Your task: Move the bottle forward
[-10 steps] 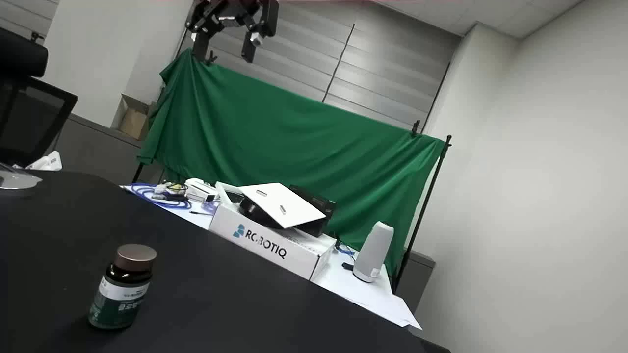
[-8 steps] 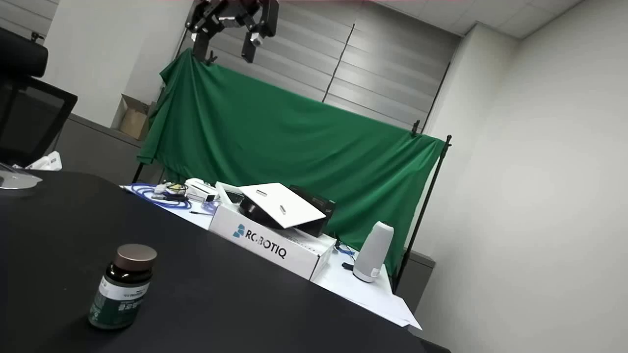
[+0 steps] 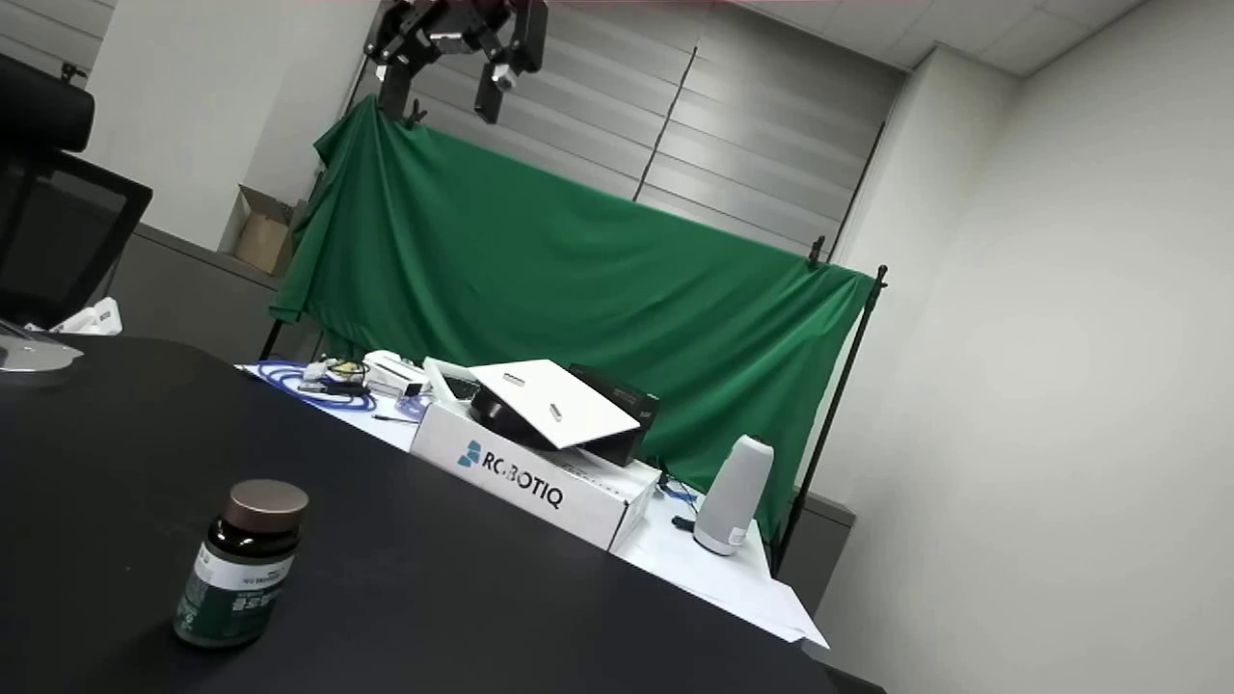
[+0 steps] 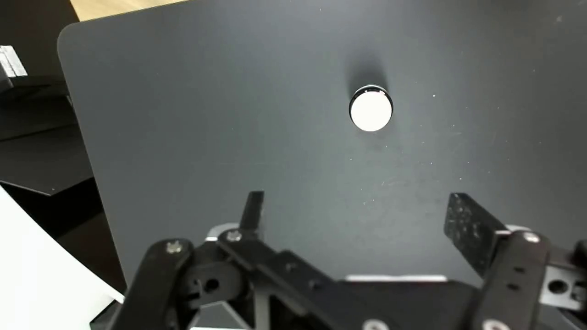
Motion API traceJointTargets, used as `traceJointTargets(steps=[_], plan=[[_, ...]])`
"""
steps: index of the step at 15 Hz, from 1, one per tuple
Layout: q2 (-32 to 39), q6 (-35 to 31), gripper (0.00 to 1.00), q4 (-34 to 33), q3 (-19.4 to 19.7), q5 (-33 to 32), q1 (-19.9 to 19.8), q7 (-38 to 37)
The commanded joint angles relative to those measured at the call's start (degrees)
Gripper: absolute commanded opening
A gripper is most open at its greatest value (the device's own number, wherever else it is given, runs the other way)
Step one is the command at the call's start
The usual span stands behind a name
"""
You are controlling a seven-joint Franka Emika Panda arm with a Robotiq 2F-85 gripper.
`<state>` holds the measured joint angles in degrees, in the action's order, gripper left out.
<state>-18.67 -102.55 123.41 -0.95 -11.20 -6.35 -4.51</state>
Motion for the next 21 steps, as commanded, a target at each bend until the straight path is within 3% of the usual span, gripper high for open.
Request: traceJointTargets(steps=[1, 4, 7, 13, 21], plan=[[-0.20, -1.72, 1.00, -0.01, 2.39, 5.46, 2.07, 2.49], [0.77, -2.47, 1.00, 2.00, 3.63, 12.74, 3.05, 4.75], [1.43, -7.30, 1.00, 7.31, 3.80, 15.83, 3.28, 6.20], [8.36, -20.40, 1.00, 13.97, 3.50, 13.71, 2.78, 5.89], [10.19, -21.56, 1.00, 14.31, 3.44, 13.22, 2.90, 5.93]])
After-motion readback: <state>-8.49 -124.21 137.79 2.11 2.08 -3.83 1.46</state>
